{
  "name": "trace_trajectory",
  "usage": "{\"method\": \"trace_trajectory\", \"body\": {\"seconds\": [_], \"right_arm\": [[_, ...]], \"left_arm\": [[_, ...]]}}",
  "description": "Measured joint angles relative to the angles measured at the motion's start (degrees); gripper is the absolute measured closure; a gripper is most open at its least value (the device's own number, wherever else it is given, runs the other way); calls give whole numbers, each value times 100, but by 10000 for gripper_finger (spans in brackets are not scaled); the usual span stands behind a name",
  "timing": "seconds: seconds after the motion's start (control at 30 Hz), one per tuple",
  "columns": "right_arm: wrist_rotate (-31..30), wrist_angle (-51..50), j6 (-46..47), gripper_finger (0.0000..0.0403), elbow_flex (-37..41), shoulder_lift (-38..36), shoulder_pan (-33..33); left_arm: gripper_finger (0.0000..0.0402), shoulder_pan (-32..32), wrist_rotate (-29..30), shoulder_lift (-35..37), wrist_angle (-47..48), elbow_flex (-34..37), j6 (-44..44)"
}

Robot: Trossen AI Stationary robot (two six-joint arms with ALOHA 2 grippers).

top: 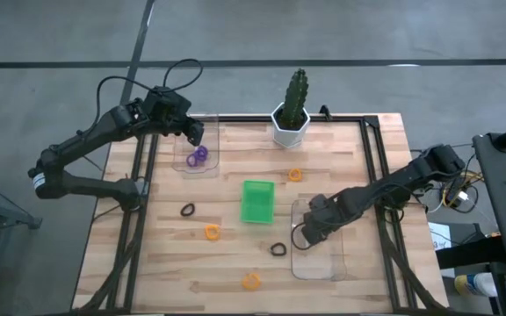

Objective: Sort spring keychains
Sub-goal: Put the top black spring keychain into the bottom transparent bin

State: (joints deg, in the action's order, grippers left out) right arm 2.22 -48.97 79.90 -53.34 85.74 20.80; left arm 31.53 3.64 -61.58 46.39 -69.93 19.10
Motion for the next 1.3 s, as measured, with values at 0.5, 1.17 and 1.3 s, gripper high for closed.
{"method": "trace_trajectory", "body": {"seconds": [0.5, 1.17, 1.3], "right_arm": [[-245, -13, 50, 390, -4, 74, 9], [-247, 37, -59, 348, -4, 138, 9], [-284, 42, -149, 324, -4, 138, 9]], "left_arm": [[333, 0, -2, 0, 31, 0, -113], [333, 0, -2, 0, 221, 0, -139], [333, 0, -2, 0, 219, 0, -139]]}}
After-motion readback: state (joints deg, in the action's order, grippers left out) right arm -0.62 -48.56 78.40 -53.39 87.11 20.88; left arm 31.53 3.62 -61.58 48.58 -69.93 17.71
